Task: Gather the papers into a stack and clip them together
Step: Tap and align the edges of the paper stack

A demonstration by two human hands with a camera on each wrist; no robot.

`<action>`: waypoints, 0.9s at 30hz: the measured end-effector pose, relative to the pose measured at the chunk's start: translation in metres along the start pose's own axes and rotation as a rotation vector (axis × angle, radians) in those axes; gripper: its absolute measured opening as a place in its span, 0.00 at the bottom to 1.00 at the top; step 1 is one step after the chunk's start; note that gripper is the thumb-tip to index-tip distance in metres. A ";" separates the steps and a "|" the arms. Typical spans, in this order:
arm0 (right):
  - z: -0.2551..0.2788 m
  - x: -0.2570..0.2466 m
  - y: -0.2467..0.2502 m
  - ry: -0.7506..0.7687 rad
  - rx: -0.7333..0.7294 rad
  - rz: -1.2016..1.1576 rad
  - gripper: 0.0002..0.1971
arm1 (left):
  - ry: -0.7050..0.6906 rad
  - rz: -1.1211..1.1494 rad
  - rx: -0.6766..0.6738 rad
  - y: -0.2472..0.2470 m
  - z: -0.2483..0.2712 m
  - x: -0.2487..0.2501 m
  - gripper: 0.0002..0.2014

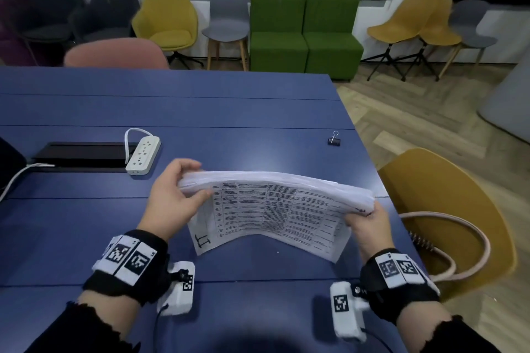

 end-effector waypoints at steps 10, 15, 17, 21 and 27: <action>0.003 0.005 -0.007 -0.011 0.059 0.020 0.19 | -0.507 -1.040 -0.254 -0.115 0.020 0.104 0.28; 0.008 0.002 -0.007 0.017 0.019 0.017 0.15 | -0.580 -1.078 -0.539 -0.153 0.020 0.104 0.32; 0.009 0.004 -0.007 0.006 -0.010 0.020 0.18 | -0.502 -1.105 -0.536 -0.155 0.014 0.102 0.25; 0.010 0.001 -0.006 0.009 -0.002 0.039 0.23 | -0.425 -1.081 -0.539 -0.149 0.010 0.100 0.25; 0.008 -0.023 -0.014 0.087 -0.101 0.068 0.20 | -0.372 -1.120 -0.505 -0.134 0.008 0.101 0.06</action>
Point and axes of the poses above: each hand's wrist, its own z-axis away from the middle knuckle, its own y-axis out of the back of the hand, x = y × z, the point moved 5 cm from there along -z, towards the middle knuckle, and after that the axes turned 2 degrees about y, right-handed, at the moved point
